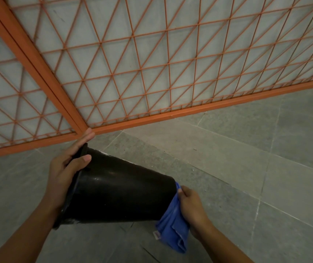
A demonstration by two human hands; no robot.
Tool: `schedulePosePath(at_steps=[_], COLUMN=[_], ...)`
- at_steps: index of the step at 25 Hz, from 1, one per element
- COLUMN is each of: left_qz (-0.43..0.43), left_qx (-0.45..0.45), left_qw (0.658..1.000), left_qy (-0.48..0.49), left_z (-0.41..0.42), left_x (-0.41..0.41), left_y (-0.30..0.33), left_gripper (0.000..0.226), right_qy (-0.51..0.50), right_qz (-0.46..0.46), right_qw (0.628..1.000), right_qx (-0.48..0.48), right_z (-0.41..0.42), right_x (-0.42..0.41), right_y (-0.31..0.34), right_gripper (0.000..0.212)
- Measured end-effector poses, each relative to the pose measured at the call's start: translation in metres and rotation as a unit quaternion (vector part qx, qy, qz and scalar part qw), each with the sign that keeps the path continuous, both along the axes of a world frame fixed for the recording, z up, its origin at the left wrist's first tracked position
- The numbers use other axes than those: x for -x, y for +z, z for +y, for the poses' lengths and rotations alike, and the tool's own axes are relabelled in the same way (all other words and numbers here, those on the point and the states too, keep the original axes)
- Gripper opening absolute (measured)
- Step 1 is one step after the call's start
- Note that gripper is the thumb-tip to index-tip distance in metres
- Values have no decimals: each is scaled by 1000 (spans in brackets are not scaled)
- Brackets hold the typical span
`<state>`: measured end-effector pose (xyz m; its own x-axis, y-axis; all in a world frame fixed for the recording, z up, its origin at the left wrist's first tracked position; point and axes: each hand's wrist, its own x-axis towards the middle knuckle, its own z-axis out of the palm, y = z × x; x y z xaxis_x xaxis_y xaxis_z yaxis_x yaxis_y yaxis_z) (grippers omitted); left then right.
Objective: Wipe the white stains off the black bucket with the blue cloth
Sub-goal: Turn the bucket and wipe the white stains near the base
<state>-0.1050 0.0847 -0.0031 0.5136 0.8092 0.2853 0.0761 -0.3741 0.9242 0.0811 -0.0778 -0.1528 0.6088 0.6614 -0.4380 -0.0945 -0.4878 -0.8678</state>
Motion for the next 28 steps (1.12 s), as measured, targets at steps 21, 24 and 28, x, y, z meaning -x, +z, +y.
schedulePosePath(at_steps=[21, 24, 28], left_qz=[52, 82, 118], left_qx=[-1, -63, -128], left_qw=[994, 983, 967], left_qy=[-94, -153, -187], left_z=[-47, -60, -76], left_x=[-23, -30, -39], left_y=[-29, -25, -23], left_gripper=[89, 84, 91], right_qy=[-22, 15, -3], right_qz=[-48, -84, -126], right_qw=[998, 996, 990], right_qx=[-46, 10, 56], right_z=[-52, -60, -82], right_x=[0, 1, -8], right_y=[-12, -25, -8], right_gripper=[34, 24, 24])
